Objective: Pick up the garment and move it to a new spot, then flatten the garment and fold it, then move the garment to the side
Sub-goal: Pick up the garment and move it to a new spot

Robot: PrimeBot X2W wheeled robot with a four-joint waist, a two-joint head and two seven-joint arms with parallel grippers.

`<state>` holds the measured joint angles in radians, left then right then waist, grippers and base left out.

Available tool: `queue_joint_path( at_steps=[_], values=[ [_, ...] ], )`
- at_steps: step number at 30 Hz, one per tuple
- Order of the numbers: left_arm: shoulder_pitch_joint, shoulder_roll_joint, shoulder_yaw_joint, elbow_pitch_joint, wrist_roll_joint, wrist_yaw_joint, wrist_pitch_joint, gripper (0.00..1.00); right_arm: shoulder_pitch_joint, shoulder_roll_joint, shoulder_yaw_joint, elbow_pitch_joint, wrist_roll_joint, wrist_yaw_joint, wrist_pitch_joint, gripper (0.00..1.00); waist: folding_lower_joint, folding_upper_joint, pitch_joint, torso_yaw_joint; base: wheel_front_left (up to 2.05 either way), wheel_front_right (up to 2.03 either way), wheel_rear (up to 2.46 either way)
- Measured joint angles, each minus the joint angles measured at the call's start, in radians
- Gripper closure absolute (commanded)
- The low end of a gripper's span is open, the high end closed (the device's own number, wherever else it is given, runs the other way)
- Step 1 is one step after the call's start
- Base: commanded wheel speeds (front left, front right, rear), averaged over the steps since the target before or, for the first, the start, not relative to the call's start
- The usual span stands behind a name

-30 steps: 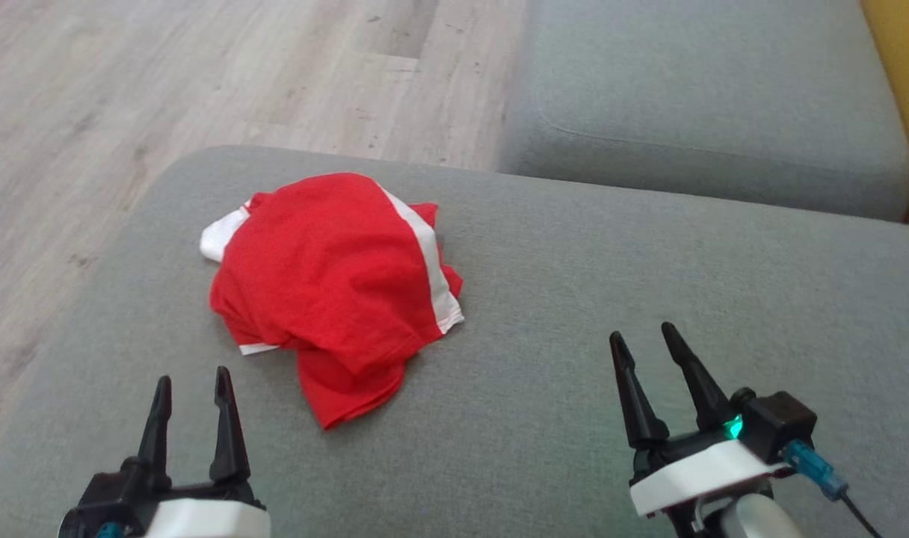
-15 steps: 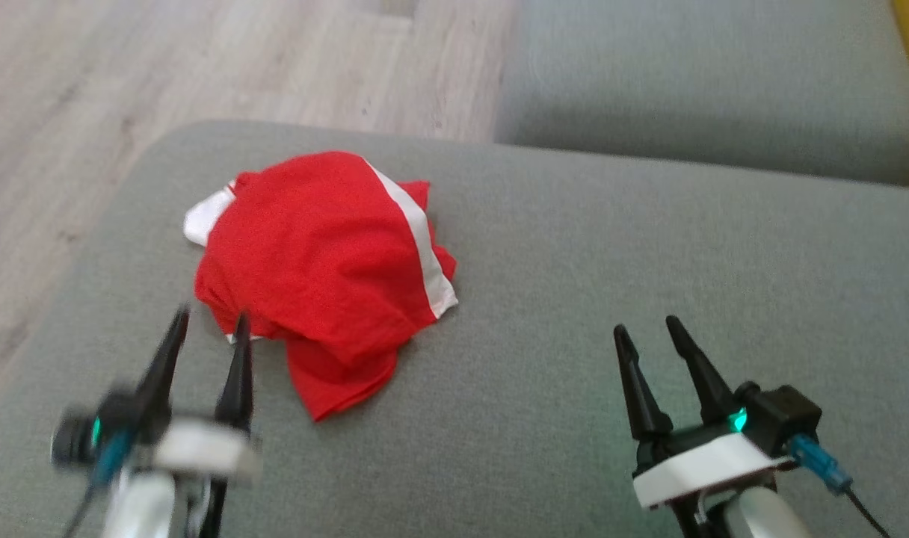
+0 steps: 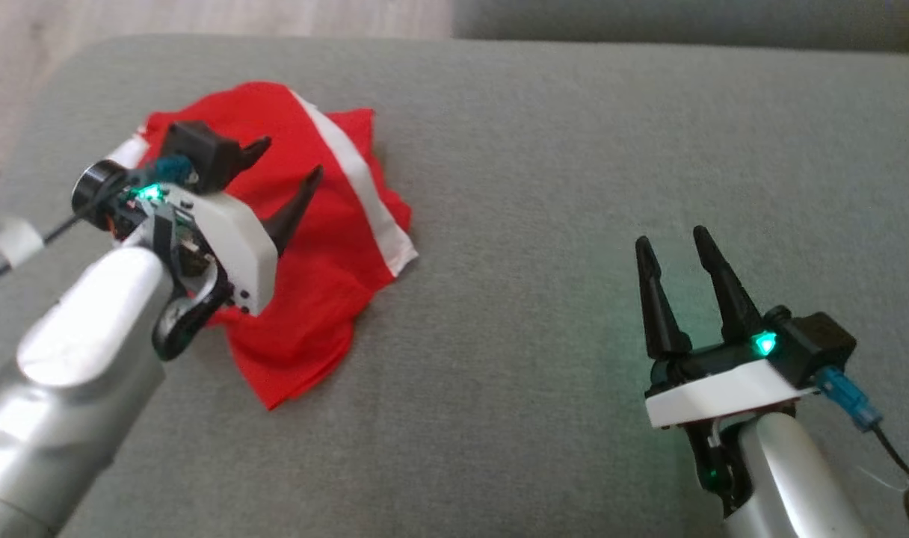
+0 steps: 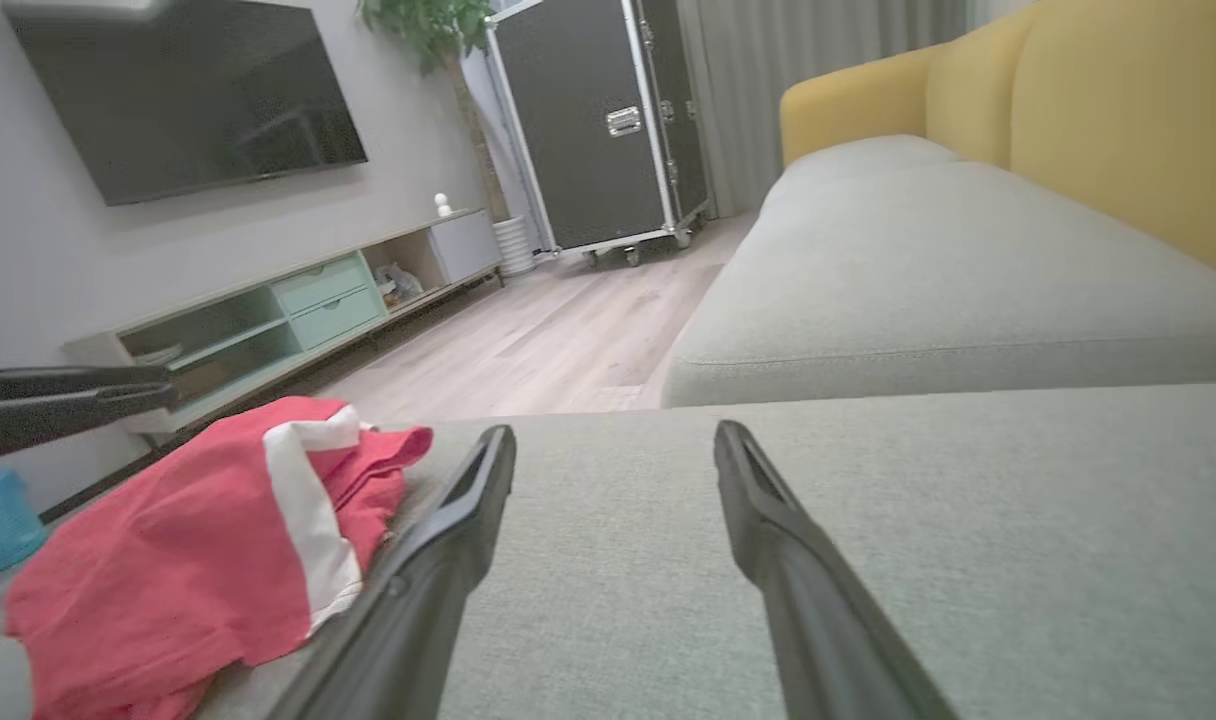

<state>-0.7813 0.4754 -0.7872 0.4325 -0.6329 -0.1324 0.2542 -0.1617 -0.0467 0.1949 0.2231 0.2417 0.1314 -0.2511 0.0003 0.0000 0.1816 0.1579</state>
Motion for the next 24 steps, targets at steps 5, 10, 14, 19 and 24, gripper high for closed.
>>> queue_joint_path(
  at_steps=[5, 10, 14, 19, 24],
  values=[
    [-0.065, 0.033, -0.119, 0.048, -0.115, 0.0, 0.036, 0.0, -0.012, -0.001, 0.006, 0.0, 0.005, 0.0, 0.0, 0.0, -0.0001, 0.0, 0.039, -0.045, 0.0, 0.0, 0.0],
    [-0.107, 0.047, -0.207, 0.1, -0.192, 0.0, 0.044, 0.0, -0.038, -0.001, 0.005, 0.0, 0.005, 0.0, 0.0, 0.0, -0.0002, 0.0, 0.062, -0.08, 0.0, 0.0, 0.0],
    [-0.12, 0.048, -0.237, 0.133, -0.235, 0.0, 0.045, 0.0, -0.04, -0.001, 0.006, 0.0, 0.005, 0.0, 0.0, 0.0, -0.0003, 0.0, 0.07, -0.094, 0.0, 0.0, 0.0],
    [-0.132, 0.05, -0.302, 0.162, -0.275, 0.0, 0.037, 1.0, -0.047, -0.001, 0.001, 0.0, 0.005, 0.0, 0.0, 0.0, -0.0003, 0.0, 0.08, -0.107, 0.0, 0.0, 0.0],
    [-0.158, 0.05, -0.31, 0.177, -0.309, 0.0, -0.101, 1.0, -0.058, -0.001, -0.005, 0.0, 0.005, 0.0, 0.0, 0.0, -0.0003, 0.0, 0.072, -0.109, 0.0, 0.0, 0.0]
  ],
)
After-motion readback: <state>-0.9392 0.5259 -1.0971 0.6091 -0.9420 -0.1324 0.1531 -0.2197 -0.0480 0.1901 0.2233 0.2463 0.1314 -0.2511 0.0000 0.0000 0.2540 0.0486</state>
